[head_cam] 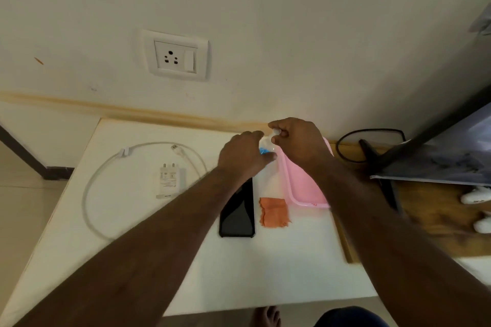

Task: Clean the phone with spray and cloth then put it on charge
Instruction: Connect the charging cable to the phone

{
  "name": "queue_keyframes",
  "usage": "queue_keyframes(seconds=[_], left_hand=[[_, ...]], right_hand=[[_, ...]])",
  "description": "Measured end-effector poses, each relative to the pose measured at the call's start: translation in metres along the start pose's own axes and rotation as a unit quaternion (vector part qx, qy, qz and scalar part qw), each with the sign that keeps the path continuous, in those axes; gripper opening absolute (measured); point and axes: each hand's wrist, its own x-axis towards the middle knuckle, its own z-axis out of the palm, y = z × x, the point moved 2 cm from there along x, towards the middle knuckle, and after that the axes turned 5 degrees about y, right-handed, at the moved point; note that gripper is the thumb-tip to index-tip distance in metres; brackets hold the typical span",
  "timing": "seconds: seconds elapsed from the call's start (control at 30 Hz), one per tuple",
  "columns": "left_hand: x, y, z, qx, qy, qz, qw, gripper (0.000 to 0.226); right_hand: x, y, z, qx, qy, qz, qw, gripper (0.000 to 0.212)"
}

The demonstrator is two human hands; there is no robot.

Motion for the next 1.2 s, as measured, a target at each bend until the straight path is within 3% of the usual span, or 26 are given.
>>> queue_keyframes(seconds=[0.17, 0.6, 0.77, 1.0, 1.07, 1.13, 1.2], left_hand=[[0.029, 0.000, 0.027, -0.025, -0.036, -0.010, 0.999, 0.037], [0.032, -0.012, 0.038, -0.052, 0.009, -0.009, 0.999, 0.039], [0.030, -0.010, 0.040, -0.067, 0.021, -0.028, 0.997, 0.050], [0.023, 0.000, 0.036, -0.075, 0.005, -0.039, 0.996, 0.040], [0.022, 0.002, 0.035, -0.063, -0.010, -0.034, 0.997, 0.047], [0.018, 0.000, 0.028, -0.041, -0.024, -0.046, 0.998, 0.077], [0.010, -0.006, 0.014, -0.014, -0.020, -0.053, 0.998, 0.085]], right_hand=[[0.002, 0.006, 0.001, -0.004, 0.007, -0.014, 1.000, 0.036], [0.006, 0.007, 0.003, -0.042, -0.004, -0.014, 0.999, 0.038], [0.006, 0.007, 0.007, -0.057, 0.015, -0.011, 0.998, 0.035], [0.000, 0.011, 0.016, 0.029, 0.020, 0.041, 0.999, 0.045], [-0.004, 0.015, 0.018, 0.034, 0.016, 0.055, 0.998, 0.047], [-0.004, 0.020, 0.015, 0.033, 0.030, 0.066, 0.997, 0.047], [-0.003, 0.024, 0.012, 0.041, 0.041, 0.072, 0.996, 0.046]])
